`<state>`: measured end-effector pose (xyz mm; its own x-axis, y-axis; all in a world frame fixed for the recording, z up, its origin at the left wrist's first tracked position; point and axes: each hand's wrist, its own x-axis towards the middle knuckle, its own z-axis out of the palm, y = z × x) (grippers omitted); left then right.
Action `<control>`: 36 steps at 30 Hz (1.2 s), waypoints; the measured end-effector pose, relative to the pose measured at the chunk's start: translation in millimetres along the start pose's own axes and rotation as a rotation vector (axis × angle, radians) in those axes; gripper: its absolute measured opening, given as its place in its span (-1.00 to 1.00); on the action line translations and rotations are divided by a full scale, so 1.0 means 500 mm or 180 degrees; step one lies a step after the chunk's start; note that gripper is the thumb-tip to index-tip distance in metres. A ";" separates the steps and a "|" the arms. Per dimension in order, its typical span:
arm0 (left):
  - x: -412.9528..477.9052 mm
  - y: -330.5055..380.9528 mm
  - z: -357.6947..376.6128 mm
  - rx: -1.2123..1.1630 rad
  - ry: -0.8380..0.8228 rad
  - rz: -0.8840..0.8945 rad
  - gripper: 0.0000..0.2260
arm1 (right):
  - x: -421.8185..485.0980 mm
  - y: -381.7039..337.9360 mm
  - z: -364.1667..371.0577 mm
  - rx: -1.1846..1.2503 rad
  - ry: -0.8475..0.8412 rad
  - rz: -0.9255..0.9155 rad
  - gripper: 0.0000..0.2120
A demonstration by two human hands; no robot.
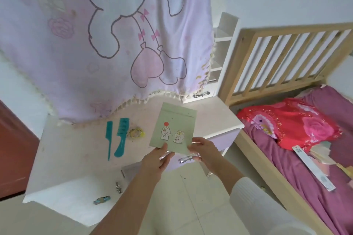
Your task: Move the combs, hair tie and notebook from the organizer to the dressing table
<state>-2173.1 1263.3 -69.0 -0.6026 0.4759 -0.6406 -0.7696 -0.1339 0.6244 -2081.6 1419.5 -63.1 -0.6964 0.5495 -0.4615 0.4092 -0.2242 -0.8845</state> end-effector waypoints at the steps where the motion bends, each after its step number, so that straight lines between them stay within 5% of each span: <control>1: 0.027 0.009 0.001 0.0008 -0.0057 -0.0068 -0.86 | 0.030 -0.007 0.001 -0.0035 -0.0019 0.0053 -0.73; 7: 0.205 0.094 -0.013 0.0321 0.0210 -0.0421 -0.70 | 0.206 -0.031 0.012 -0.0352 -0.0001 0.0289 -0.75; 13: 0.336 0.149 -0.030 0.2278 0.0186 -0.0336 -0.68 | 0.343 -0.060 0.035 -0.1163 -0.0147 0.0395 -0.68; 21: 0.428 0.155 -0.002 0.3953 0.0146 0.0075 -0.86 | 0.449 -0.064 0.051 -0.1401 0.0168 0.0621 -0.61; 36: 0.459 0.129 0.018 0.3835 0.0997 -0.0162 -0.81 | 0.487 -0.042 0.057 -0.1696 0.0373 0.0735 -0.70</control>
<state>-2359.0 1371.9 -171.8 -0.7296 0.2074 -0.6517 -0.2096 0.8393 0.5017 -2276.5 1535.0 -158.8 -0.4969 0.6266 -0.6004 0.8032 0.0700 -0.5916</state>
